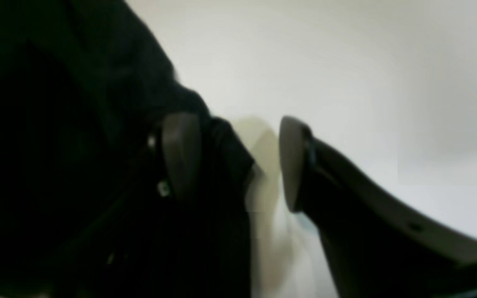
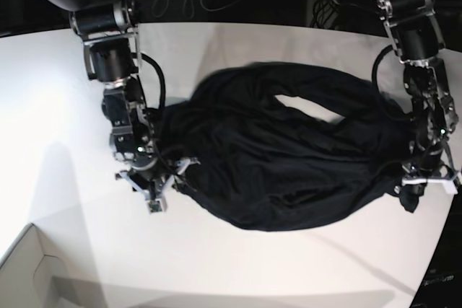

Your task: Layout the t-shirt on the table in an organized manner, then fold the t-shirt properly

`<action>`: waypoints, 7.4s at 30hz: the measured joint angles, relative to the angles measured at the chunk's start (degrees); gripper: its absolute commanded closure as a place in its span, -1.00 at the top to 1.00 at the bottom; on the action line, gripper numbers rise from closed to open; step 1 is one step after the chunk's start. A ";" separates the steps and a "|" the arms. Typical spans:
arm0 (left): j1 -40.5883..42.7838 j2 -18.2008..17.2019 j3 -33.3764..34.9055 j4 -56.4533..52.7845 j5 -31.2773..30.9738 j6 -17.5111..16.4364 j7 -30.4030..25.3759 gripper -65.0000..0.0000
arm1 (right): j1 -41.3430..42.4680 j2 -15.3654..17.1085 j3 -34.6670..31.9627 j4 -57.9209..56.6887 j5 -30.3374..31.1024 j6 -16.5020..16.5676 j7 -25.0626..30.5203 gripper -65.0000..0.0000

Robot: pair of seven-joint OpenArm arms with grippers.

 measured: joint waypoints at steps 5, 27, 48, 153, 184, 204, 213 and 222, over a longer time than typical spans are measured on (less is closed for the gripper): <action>-3.69 0.15 0.57 -0.48 0.28 0.39 0.39 -1.00 | 1.81 0.17 0.13 -6.88 0.33 0.02 8.66 -0.03; -34.03 3.52 29.90 -37.90 -0.02 0.00 -19.32 -0.28 | -1.38 10.56 8.00 -11.32 3.10 1.07 18.08 -0.03; -2.12 -1.36 10.40 -4.96 0.48 -0.22 -10.67 0.61 | -31.28 3.93 16.11 42.03 -0.39 0.20 1.92 -0.03; 16.79 0.87 -9.18 13.33 0.04 -0.11 8.37 -0.98 | -44.81 -4.70 5.20 47.21 -0.48 -0.70 -6.45 -1.00; 15.78 1.99 -12.68 10.32 -0.20 -0.26 15.39 0.11 | -59.30 -0.72 5.81 65.22 -0.44 -0.44 -7.87 -0.34; 20.92 9.66 -23.63 18.97 0.87 -0.26 25.40 0.24 | -59.67 -0.72 5.70 65.11 -0.44 -0.46 -7.69 -0.11; 17.49 5.84 -16.94 10.43 0.48 -0.46 18.01 -0.44 | -59.98 -0.74 5.70 65.07 -0.37 -0.46 -7.93 -0.11; 17.92 7.04 -14.45 14.71 0.98 0.35 19.52 -1.00 | -60.00 -0.74 5.66 65.07 -0.35 -0.46 -7.93 -0.11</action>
